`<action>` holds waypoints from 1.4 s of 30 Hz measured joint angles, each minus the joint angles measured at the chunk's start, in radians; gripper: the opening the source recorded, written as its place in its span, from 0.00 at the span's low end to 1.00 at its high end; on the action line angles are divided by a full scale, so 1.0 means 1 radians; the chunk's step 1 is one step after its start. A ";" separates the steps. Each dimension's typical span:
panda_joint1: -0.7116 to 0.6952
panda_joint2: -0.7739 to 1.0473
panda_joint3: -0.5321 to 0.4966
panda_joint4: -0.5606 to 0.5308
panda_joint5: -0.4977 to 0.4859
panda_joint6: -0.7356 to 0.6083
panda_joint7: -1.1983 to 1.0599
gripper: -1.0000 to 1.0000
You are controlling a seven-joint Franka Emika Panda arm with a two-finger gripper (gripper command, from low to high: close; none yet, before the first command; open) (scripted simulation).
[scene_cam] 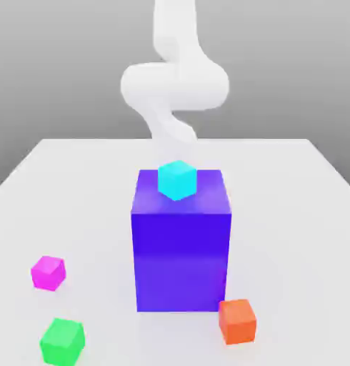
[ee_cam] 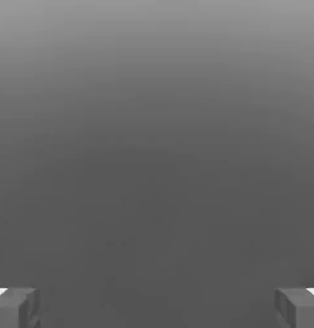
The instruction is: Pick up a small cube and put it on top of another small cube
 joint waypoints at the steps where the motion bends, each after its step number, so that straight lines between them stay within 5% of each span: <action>1: -0.007 0.040 -0.022 -0.019 -0.004 0.024 -0.018 0.50; 11: -0.081 0.399 -0.242 -0.198 -0.003 0.241 -0.208 0.50; 19: -0.174 0.697 -0.381 -0.339 0.092 0.411 -0.427 0.50; 23: -0.256 0.849 -0.350 -0.378 0.205 0.501 -0.563 0.50; 28: -0.427 1.030 -0.142 -0.340 0.390 0.635 -0.709 0.50; 29: -0.447 1.048 -0.118 -0.335 0.404 0.649 -0.720 0.00; 36: -0.444 1.044 -0.122 -0.336 0.398 0.645 -0.715 0.00; 42: -0.338 0.846 -0.281 -0.385 0.164 0.501 -0.537 0.00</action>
